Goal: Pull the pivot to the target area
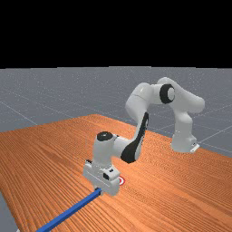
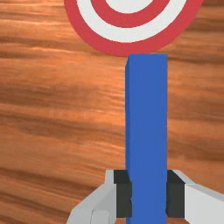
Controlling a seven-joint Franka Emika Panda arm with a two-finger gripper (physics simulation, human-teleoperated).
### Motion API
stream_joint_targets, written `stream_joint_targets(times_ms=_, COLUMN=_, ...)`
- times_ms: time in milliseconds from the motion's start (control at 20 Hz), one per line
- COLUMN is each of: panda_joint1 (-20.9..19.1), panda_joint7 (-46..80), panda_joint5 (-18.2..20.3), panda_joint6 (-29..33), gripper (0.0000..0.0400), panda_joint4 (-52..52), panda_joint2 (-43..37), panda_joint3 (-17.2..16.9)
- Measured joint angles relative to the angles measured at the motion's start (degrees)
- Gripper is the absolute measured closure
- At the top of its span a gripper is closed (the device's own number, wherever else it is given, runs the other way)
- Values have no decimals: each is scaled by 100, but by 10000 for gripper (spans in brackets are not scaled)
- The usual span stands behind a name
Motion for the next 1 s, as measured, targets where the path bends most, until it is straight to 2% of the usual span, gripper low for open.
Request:
stream_joint_targets(times_ms=200, panda_joint1=-62, panda_joint7=-486, panda_joint5=-132, panda_joint6=180, gripper=305, panda_joint4=-268, panda_joint2=-116, panda_joint3=129)
stream_joint_targets(times_ms=300, panda_joint1=-102, panda_joint7=-385, panda_joint5=-168, panda_joint6=354, gripper=305, panda_joint4=-643, panda_joint2=-312, panda_joint3=105)
stream_joint_targets(times_ms=350, panda_joint1=26, panda_joint7=-31, panda_joint5=-235, panda_joint6=332, gripper=304, panda_joint4=-732, panda_joint2=-384, panda_joint3=-60)
stream_joint_targets(times_ms=450, panda_joint1=-4, panda_joint7=30, panda_joint5=-261, panda_joint6=505, gripper=305, panda_joint4=-1093, panda_joint2=-569, panda_joint3=-60)
stream_joint_targets(times_ms=550, panda_joint1=-61, panda_joint7=174, panda_joint5=-341, panda_joint6=1062, gripper=305, panda_joint4=-1747, panda_joint2=-875, panda_joint3=-78)
stream_joint_targets(times_ms=650, panda_joint1=28, panda_joint7=517, panda_joint5=-571, panda_joint6=1694, gripper=305, panda_joint4=-2542, panda_joint2=-1265, panda_joint3=-278)
stream_joint_targets(times_ms=750, panda_joint1=-18, panda_joint7=576, panda_joint5=-602, panda_joint6=1820, gripper=305, panda_joint4=-3083, panda_joint2=-1555, panda_joint3=-253)
stream_joint_targets(times_ms=800, panda_joint1=79, panda_joint7=790, panda_joint5=-758, panda_joint6=2152, gripper=305, panda_joint4=-3477, panda_joint2=-1749, panda_joint3=-406)
stream_joint_targets(times_ms=850, panda_joint1=-119, panda_joint7=396, panda_joint5=-680, panda_joint6=1929, gripper=305, panda_joint4=-3635, panda_joint2=-1849, panda_joint3=-171)
stream_joint_targets(times_ms=950, panda_joint1=-71, panda_joint7=454, panda_joint5=-726, panda_joint6=2007, gripper=301, panda_joint4=-3556, panda_joint2=-1762, panda_joint3=-236)
stream_joint_targets(times_ms=1000, panda_joint1=103, panda_joint7=807, panda_joint5=-839, panda_joint6=2300, gripper=306, panda_joint4=-3629, panda_joint2=-1775, panda_joint3=-448)
